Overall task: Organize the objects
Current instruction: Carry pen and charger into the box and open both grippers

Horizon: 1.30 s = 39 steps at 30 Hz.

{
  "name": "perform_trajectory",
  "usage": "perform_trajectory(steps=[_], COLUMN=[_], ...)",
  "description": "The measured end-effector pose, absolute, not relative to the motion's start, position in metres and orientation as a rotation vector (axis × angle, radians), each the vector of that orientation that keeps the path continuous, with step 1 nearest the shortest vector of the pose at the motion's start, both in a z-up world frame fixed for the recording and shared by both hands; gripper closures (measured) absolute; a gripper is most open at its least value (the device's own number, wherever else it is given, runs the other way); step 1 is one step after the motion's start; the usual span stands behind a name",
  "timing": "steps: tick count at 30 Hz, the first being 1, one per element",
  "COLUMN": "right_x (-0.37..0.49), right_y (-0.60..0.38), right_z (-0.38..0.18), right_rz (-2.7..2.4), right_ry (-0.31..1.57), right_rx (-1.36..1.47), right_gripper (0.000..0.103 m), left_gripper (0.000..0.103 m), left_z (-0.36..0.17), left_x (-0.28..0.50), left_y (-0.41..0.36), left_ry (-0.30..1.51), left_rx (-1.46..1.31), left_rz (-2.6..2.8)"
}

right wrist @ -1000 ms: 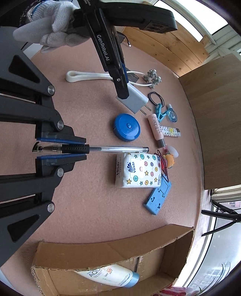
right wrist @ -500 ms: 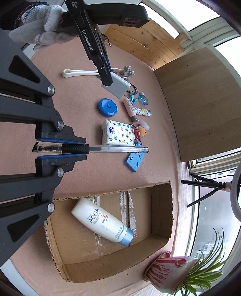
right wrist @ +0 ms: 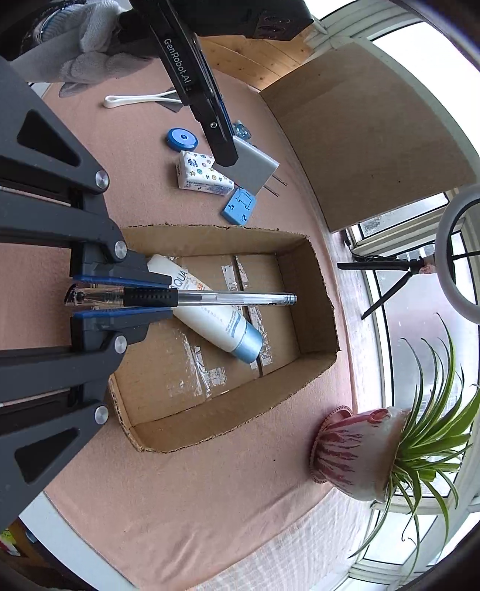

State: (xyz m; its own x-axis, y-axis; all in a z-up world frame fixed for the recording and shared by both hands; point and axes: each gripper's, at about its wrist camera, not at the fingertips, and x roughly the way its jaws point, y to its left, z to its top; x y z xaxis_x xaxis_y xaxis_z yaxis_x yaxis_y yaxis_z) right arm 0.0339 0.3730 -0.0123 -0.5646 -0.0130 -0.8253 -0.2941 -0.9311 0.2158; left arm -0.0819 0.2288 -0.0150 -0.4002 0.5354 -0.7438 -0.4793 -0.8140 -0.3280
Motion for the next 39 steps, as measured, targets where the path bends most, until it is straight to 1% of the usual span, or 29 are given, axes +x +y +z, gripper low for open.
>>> perform_trajectory(steps=[2, 9, 18, 19, 20, 21, 22, 29, 39], right_x=[0.033, 0.025, 0.019, 0.020, 0.019, 0.018, 0.017, 0.019, 0.005], right_y=[0.383, 0.407, 0.418, 0.418, 0.419, 0.419, 0.419, 0.412, 0.384], right_z=[-0.015, -0.024, -0.036, -0.036, -0.036, -0.037, -0.039, -0.037, -0.027], right_rz=[2.584, 2.551, 2.516, 2.514, 2.512, 2.507, 2.501, 2.497, 2.558], right_ry=[0.534, 0.564, 0.561, 0.560, 0.559, 0.555, 0.552, 0.549, 0.551], right_rx=[-1.367, -1.351, -1.371, -1.366, -1.362, -1.378, -1.390, -1.376, -1.381], right_gripper=[0.094, 0.094, 0.094, 0.093, 0.092, 0.081, 0.071, 0.071, 0.071], left_gripper=[0.076, 0.076, 0.076, 0.074, 0.066, 0.063, 0.063, 0.063, 0.063], left_z=[-0.016, -0.027, -0.038, -0.038, -0.038, -0.037, -0.035, -0.028, -0.031], left_x=[-0.086, -0.097, -0.105, -0.106, -0.107, -0.106, -0.106, -0.106, -0.114], left_y=[0.244, 0.284, 0.298, 0.297, 0.296, 0.295, 0.294, 0.272, 0.201], left_ry=[-0.071, -0.020, 0.008, 0.001, -0.002, -0.005, -0.001, -0.013, -0.086], left_rx=[-1.205, -1.219, -1.242, -1.244, -1.251, -1.247, -1.237, -1.227, -1.293], left_rz=[2.208, 2.190, 2.185, 2.189, 2.191, 2.192, 2.198, 2.233, 2.324])
